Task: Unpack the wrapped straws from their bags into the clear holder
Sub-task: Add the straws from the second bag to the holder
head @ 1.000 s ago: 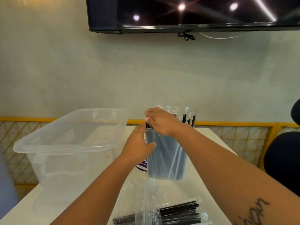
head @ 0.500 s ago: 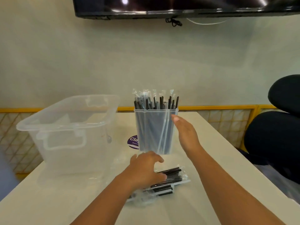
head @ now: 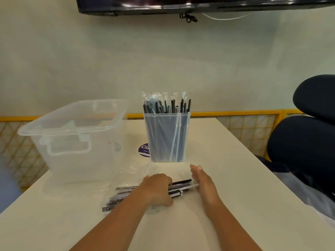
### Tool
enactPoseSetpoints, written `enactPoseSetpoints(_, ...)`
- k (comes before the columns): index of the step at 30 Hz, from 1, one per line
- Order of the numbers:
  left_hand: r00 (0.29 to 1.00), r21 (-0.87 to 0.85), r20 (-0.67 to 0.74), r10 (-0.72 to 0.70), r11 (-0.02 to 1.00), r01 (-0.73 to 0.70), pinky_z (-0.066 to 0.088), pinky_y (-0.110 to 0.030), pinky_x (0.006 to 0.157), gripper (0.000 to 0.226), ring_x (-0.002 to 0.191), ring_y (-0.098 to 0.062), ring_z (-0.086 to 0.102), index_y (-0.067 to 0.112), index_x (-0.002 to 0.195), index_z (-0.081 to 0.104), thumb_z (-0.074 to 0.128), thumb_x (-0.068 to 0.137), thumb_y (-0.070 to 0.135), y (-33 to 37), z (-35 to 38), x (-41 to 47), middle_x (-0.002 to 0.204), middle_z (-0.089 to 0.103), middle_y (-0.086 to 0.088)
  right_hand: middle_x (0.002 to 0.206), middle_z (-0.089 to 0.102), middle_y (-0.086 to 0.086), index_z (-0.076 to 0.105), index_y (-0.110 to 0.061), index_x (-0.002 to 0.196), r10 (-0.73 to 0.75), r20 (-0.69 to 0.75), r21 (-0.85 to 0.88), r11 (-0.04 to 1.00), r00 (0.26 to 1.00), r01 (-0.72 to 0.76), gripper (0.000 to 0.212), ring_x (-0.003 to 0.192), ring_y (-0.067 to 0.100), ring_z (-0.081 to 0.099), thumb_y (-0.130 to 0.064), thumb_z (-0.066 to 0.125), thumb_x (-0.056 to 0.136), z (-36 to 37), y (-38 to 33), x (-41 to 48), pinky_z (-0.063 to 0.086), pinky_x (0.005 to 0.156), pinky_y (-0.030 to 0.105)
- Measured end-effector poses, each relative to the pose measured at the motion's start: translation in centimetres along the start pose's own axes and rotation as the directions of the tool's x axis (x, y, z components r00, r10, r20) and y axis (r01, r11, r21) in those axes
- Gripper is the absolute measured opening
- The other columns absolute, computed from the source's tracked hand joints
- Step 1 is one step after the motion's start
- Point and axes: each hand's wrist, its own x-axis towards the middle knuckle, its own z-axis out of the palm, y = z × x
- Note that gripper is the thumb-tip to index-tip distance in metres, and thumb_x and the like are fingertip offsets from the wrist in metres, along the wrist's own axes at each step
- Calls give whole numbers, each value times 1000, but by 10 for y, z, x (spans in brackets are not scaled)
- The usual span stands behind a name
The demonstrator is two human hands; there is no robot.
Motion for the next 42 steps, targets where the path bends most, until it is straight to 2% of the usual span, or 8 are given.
enactPoseSetpoints(7,995,136,-99,30,991,-16,33,-36,90,6,86,-24,53,16,85,56,51,81,15,7,3,4,88,48,1,143,44,5,45,-14,136,45,15,198,979,999,-47,50,134,17,38,-41,23,100,-6,1,-1,25,114,34)
enactPoseSetpoints(16,979,221,-188,80,975,-37,-10,-53,112,14,88,-19,53,18,80,51,43,92,18,22,-18,2,78,52,4,134,52,4,54,-15,127,27,2,280,959,1000,-26,51,122,12,45,-45,22,99,-10,2,-1,27,107,27)
enactPoseSetpoints(20,970,67,-198,140,989,-129,16,-42,112,11,80,-19,48,17,84,51,46,93,21,29,-32,0,70,47,5,130,55,2,54,-17,123,15,-10,348,938,1000,-11,53,128,13,44,-46,18,99,-9,1,-1,25,110,27)
enactPoseSetpoints(22,969,-116,-206,133,980,-160,42,-34,81,10,78,-22,51,14,87,52,49,93,22,33,-38,-1,74,50,0,132,51,-2,49,-17,130,20,-13,344,939,1000,-14,59,131,11,40,-50,12,97,-9,2,0,20,114,28)
enactPoseSetpoints(28,938,-475,-322,130,834,-279,40,-20,56,20,67,-7,50,20,112,55,54,93,26,49,-63,-7,79,53,8,131,53,-5,56,-25,120,6,-8,257,966,1000,-4,69,131,9,37,-64,13,84,-8,3,-2,12,114,33)
enactPoseSetpoints(33,859,-708,-511,-20,577,-408,42,-8,67,11,73,2,58,17,93,60,51,94,23,53,-92,-21,76,63,10,139,49,-5,53,-22,130,-2,16,195,981,1000,-1,83,135,9,33,-70,17,73,-7,1,-5,9,116,37)
enactPoseSetpoints(38,868,-831,-489,-81,347,-436,47,-24,79,22,67,1,60,13,80,62,49,95,23,50,-91,-36,69,64,7,144,43,-5,48,-21,135,-46,-14,127,991,999,47,59,138,9,29,-52,17,95,-9,-1,-8,14,113,29)
enactPoseSetpoints(42,883,-823,-461,-86,413,-389,43,-15,73,21,69,1,60,15,78,62,51,94,25,49,-67,-44,67,63,9,141,47,-3,51,-16,133,-122,-21,48,991,992,123,45,133,10,35,-34,24,101,-11,-16,-11,24,104,18)
